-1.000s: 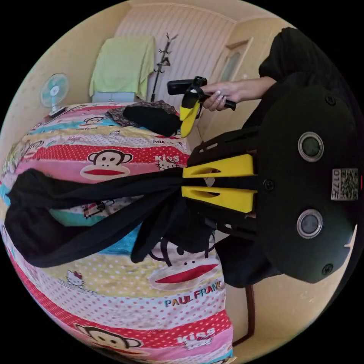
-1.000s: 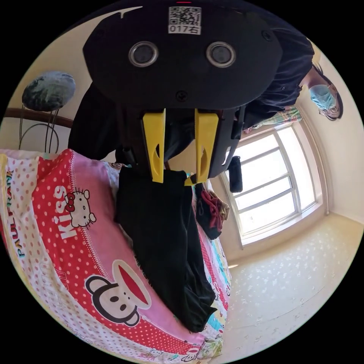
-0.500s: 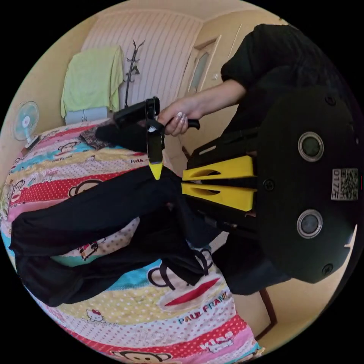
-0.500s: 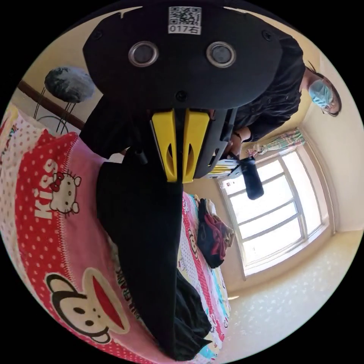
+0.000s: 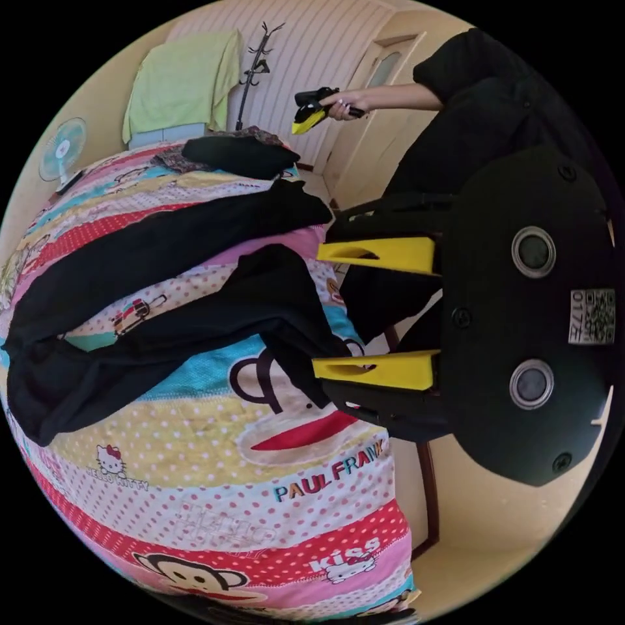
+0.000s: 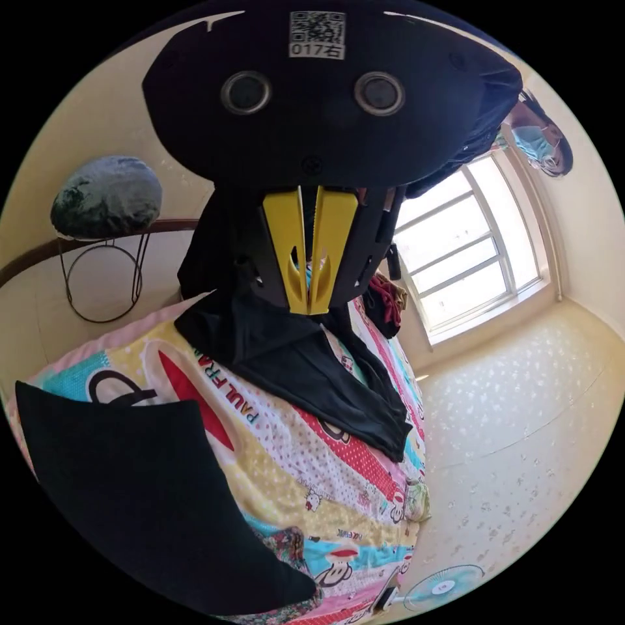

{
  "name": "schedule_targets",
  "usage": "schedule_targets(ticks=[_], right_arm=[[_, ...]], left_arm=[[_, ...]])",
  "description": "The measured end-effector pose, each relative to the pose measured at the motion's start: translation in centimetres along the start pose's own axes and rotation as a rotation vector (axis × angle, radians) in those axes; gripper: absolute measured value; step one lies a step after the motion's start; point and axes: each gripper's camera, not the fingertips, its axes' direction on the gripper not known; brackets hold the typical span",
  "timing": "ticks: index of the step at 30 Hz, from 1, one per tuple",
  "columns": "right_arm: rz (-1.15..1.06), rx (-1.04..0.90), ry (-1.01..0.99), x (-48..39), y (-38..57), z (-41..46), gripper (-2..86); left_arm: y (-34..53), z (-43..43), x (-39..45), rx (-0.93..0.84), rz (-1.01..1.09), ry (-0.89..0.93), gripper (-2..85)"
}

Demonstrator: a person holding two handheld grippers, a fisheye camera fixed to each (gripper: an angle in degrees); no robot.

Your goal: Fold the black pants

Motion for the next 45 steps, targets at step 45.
schedule_targets(ticks=[45], right_arm=[[-0.297, -0.901, 0.226, 2.2, -0.8, 32.8, 5.0]], left_arm=[[10.0, -8.4, -24.9, -0.049, -0.753, 0.245, 2.8]])
